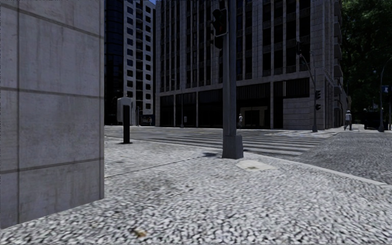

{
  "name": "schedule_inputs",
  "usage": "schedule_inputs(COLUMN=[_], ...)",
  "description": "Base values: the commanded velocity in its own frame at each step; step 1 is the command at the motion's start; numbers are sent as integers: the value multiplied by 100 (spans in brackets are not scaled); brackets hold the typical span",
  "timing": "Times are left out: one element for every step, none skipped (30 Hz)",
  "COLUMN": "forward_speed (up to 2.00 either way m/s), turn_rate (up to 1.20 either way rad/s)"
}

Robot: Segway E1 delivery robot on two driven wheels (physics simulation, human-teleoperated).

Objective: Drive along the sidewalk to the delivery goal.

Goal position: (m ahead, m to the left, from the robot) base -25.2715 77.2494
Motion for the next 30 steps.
schedule_inputs(forward_speed=[154,155,155,155,155,155,155,155,155,155,155,155,155,155,155,157,158,158,160,164,168,168,174,177,178,178,178,178,178,178], turn_rate=[-9,0,0,0,0,0,0,0,0,0,0,0,0,0,0,0,0,0,0,0,0,0,0,0,0,2,9,14,14,21])
